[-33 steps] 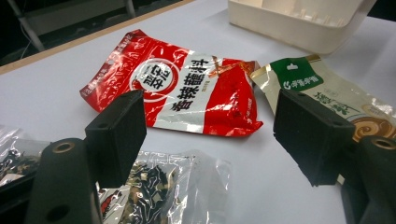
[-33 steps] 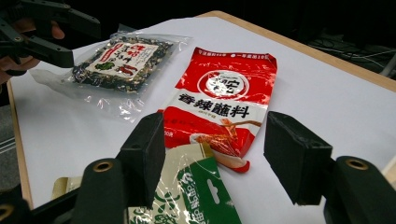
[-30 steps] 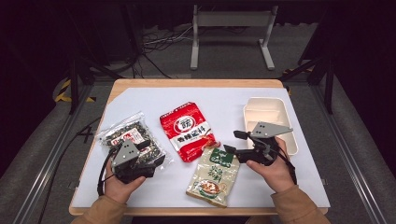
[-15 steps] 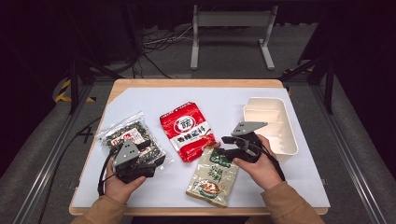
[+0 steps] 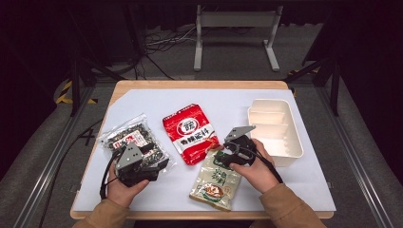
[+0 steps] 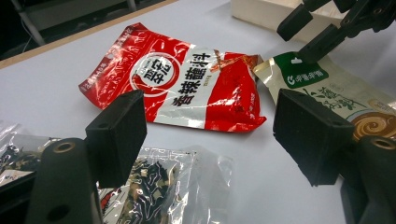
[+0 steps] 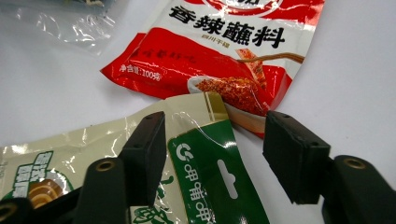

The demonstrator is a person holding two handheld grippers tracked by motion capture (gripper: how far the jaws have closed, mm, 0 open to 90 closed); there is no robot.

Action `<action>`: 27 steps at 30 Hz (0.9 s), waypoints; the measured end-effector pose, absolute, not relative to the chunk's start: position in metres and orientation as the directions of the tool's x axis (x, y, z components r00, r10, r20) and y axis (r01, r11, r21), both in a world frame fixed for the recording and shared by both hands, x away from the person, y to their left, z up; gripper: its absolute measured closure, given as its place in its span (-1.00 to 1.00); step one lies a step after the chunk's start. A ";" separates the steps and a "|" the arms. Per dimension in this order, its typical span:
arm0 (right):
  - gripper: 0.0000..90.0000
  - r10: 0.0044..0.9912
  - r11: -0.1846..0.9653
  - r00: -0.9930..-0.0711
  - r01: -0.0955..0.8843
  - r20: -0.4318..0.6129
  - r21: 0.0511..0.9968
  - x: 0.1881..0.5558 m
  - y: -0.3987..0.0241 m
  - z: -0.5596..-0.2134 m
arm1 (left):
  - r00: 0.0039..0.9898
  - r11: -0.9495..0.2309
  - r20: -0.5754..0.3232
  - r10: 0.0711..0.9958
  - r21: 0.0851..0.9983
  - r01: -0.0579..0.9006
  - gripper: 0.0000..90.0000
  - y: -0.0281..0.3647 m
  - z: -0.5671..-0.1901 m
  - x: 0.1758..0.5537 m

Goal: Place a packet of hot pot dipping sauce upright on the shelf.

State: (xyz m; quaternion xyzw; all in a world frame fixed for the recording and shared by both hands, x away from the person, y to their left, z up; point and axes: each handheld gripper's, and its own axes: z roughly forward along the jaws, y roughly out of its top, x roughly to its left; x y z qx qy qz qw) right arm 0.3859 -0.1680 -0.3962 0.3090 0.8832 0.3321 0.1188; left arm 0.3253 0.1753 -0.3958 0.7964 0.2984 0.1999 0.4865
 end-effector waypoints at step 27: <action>-0.22 0.591 0.587 -0.793 0.547 0.145 0.597 0.404 -0.173 -0.424 | 0.742 -0.356 0.027 0.669 0.889 0.289 -0.41 0.174 -0.398 0.327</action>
